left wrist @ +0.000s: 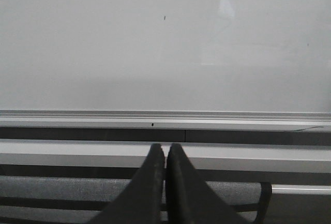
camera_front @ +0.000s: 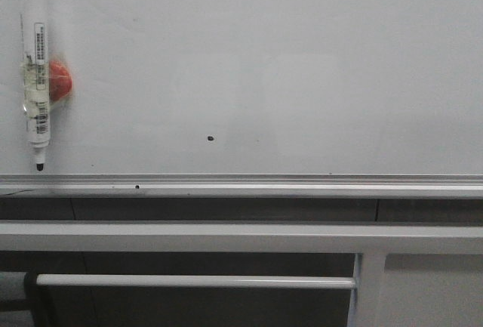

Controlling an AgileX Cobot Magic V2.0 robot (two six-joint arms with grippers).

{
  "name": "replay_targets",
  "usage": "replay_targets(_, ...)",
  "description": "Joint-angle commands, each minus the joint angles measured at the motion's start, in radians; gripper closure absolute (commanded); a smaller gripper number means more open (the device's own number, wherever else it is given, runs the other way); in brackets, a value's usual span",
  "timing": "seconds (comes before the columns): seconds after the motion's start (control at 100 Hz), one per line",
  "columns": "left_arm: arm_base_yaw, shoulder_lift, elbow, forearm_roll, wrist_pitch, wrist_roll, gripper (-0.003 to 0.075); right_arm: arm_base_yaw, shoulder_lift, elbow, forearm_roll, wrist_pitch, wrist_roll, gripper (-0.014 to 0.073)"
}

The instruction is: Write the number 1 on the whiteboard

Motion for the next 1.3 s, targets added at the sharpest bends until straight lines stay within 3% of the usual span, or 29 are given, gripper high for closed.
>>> replay_targets(0.0,0.001,-0.025,0.006,-0.009,-0.069,-0.011,0.0741,0.001,-0.012,0.027,0.001,-0.014,-0.010,0.0657)
replay_targets(0.87,0.001,-0.025,0.006,0.036,-0.100,-0.009,0.0741,0.023,-0.012,0.027,-0.001,-0.033,-0.010,0.0657)
replay_targets(1.03,0.001,-0.025,0.006,0.016,-0.177,-0.009,0.0741,0.023,-0.012,0.027,0.006,-0.174,-0.010,0.0657)
replay_targets(1.16,0.001,-0.025,0.006,0.016,-0.329,-0.009,0.0741,0.023,-0.012,0.027,0.006,-0.334,-0.010,0.0657)
replay_targets(1.29,0.001,-0.025,0.006,0.039,-0.357,-0.004,0.0741,0.023,-0.012,0.027,0.006,-0.467,-0.010,0.0657)
